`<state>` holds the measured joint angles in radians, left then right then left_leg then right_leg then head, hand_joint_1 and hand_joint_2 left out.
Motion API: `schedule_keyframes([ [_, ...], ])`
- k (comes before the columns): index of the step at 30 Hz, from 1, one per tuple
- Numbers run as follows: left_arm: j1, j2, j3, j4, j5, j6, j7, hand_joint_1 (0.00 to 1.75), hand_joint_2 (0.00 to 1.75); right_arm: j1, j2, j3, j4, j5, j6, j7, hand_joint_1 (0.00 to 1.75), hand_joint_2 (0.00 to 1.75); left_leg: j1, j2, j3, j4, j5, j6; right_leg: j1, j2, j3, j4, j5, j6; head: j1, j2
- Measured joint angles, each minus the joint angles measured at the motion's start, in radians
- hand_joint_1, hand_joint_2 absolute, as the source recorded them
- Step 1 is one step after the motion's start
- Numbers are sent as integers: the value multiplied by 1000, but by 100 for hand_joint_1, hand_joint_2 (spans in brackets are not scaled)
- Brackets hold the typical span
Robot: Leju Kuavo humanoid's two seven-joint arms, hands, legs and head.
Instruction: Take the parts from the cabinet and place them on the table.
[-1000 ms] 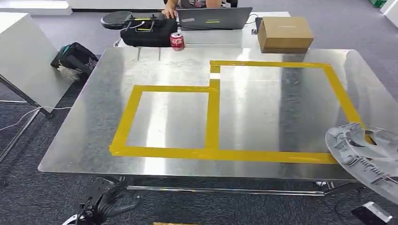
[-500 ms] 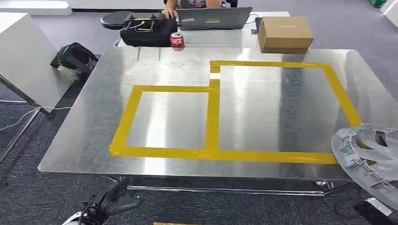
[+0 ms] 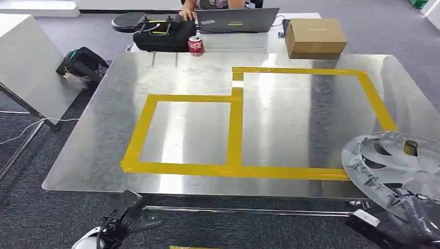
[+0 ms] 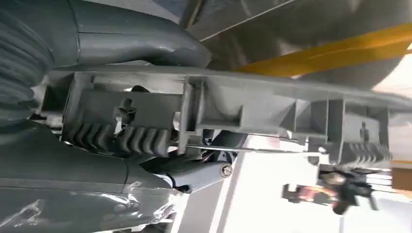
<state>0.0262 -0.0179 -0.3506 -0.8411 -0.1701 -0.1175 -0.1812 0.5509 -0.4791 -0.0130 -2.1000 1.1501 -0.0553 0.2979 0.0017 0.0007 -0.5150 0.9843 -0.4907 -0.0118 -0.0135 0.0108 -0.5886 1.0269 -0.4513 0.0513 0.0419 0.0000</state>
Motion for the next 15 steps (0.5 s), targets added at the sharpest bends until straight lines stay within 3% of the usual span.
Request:
schedule_keyframes([
  [11, -5, -2, -11, 15, -2, -1, 0, 0, 175, -11, -57, 64, 1, 1, -1, 6, 175, 175, 0, 0, -1, 0, 0, 0, 0, 0, -1, 0, 0, 0, 0, 0],
  [15, -12, -2, -14, 24, -5, -9, -1, 0, 175, -22, -95, 104, 5, 30, 10, 43, 175, 175, 0, 0, 0, 0, 0, 0, 0, 0, 0, 0, 0, 0, 0, 0],
])
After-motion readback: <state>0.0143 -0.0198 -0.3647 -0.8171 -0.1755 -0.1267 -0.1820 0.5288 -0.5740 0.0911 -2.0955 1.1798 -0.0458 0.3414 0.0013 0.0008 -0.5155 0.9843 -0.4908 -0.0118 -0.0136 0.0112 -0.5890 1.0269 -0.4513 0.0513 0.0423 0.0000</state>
